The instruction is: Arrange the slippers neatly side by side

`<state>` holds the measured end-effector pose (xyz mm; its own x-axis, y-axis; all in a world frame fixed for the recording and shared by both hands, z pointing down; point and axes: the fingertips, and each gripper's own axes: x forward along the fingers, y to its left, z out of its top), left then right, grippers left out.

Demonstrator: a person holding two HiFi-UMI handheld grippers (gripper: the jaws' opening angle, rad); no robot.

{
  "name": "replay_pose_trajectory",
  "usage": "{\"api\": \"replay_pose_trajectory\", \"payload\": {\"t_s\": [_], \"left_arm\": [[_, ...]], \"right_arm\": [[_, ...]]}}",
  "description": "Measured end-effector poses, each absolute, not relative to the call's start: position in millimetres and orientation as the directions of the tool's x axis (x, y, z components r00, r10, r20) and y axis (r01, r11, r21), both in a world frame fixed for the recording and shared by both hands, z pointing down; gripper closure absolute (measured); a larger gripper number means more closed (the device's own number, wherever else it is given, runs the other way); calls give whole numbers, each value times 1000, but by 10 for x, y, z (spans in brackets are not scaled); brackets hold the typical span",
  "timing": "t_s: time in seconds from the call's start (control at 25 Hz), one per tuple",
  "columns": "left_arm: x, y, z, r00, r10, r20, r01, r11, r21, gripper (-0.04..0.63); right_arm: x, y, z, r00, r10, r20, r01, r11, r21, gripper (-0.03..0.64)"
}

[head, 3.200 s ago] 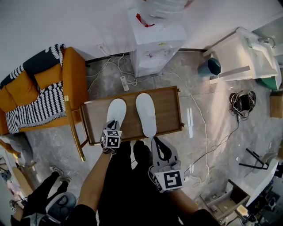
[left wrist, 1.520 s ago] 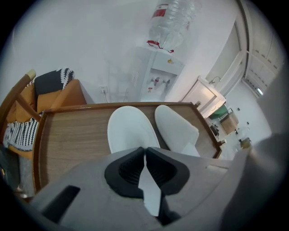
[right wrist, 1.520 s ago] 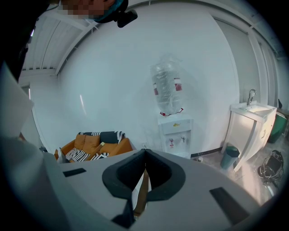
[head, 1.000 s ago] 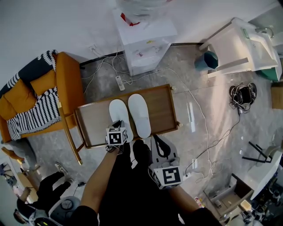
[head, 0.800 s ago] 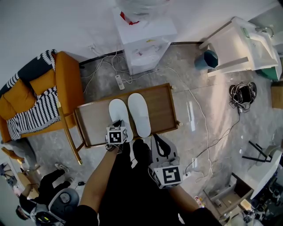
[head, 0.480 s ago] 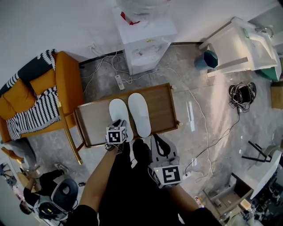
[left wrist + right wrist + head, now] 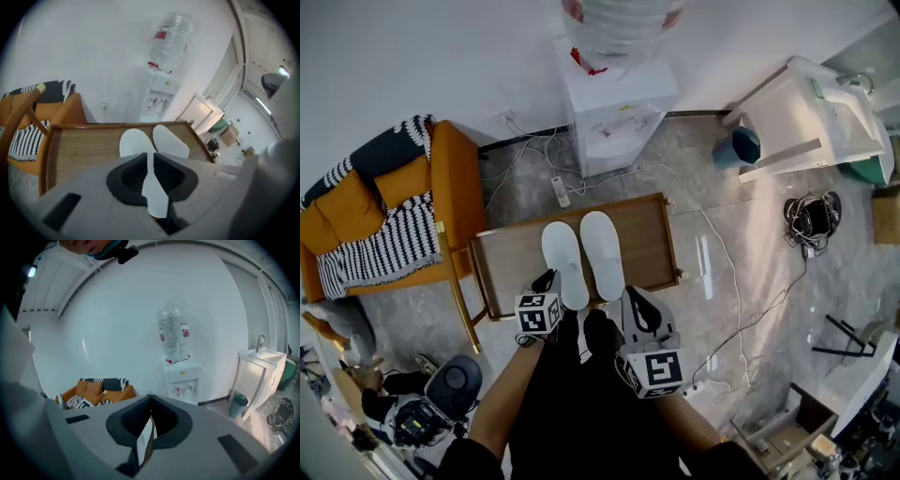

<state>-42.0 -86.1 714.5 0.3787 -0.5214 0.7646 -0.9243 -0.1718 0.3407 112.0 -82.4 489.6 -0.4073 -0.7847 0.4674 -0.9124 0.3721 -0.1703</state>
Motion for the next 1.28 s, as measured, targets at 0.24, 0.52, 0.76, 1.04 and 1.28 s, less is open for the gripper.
{"api": "replay_pose_trajectory", "payload": {"t_s": [0.24, 0.52, 0.76, 1.04, 1.28], "left_arm": [[-723, -889, 6108, 399, -707, 584, -907, -213, 363, 578], [-1041, -869, 4750, 300, -876, 378, -945, -220, 241, 578], [-1123, -706, 3821, 233, -952, 200, -970, -212, 121, 577], [-1109, -643, 3844, 241, -949, 201, -970, -229, 82, 578], [-1212, -776, 3674, 214, -967, 139, -976, -205, 79, 578]], "right_arm": [[964, -882, 4573, -416, -809, 416, -909, 385, -162, 603], [699, -885, 4205, -461, -811, 360, -887, 431, -163, 604], [483, -849, 3965, -497, -808, 318, -868, 467, -169, 603], [388, -852, 3898, -524, -798, 299, -852, 488, -189, 604], [376, -888, 3838, -515, -808, 286, -857, 486, -170, 604]]}}
